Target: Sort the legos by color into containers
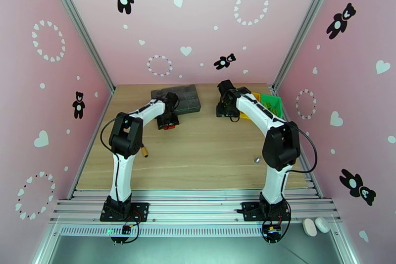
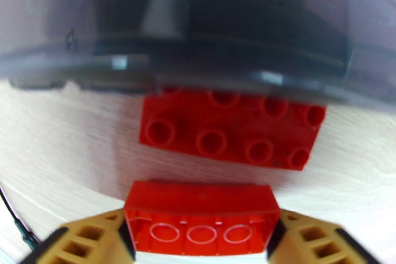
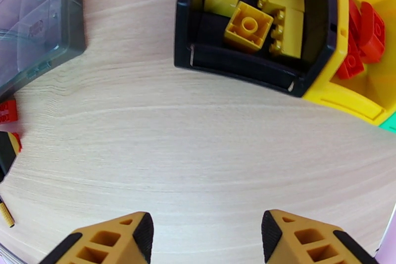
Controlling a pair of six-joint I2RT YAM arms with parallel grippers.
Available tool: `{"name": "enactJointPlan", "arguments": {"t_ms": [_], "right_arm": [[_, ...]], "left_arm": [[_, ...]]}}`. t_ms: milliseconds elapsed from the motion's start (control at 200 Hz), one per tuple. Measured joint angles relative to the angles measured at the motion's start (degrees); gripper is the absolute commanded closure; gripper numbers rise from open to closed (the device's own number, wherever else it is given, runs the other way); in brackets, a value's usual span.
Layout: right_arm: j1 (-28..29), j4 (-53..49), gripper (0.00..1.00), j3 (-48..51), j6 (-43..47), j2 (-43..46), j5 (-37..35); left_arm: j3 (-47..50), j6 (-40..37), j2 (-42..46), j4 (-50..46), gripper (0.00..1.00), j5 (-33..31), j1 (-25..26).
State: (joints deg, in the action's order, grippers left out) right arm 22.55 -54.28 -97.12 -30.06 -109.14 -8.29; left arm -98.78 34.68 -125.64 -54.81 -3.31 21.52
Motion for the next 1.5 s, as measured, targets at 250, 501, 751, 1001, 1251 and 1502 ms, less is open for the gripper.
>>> {"name": "enactJointPlan", "arguments": {"t_ms": [250, 501, 751, 1001, 1251, 1502], "right_arm": [[-0.85, 0.09, 0.38, 3.37, -0.83, 2.56, -0.87], [-6.97, 0.31, 0.38, 7.78, -2.6, 5.09, -0.57], [-9.66, 0.39, 0.38, 11.76, -3.41, 7.08, 0.61], [-9.88, 0.46, 0.37, 13.2, -3.34, 8.87, 2.01], [-9.88, 0.5, 0.32, 14.05, -2.34, 8.94, 4.33], [-8.83, 1.6, 0.29, 14.38, 1.86, 7.02, 11.72]], "left_arm": [[-0.13, -0.44, 0.0, 0.04, 0.46, 0.76, 2.23], [-4.22, -0.15, -0.7, 2.1, 0.48, 10.01, 9.27], [-20.02, 0.0, -10.38, 1.88, 0.48, 16.59, 14.49], [-30.16, -1.14, -17.88, -0.81, 0.18, 21.16, 19.85], [-25.14, -1.66, -14.99, -1.49, 0.07, 21.53, 20.85], [1.9, 0.7, 7.45, 3.96, 0.06, 17.05, 14.23]]}}
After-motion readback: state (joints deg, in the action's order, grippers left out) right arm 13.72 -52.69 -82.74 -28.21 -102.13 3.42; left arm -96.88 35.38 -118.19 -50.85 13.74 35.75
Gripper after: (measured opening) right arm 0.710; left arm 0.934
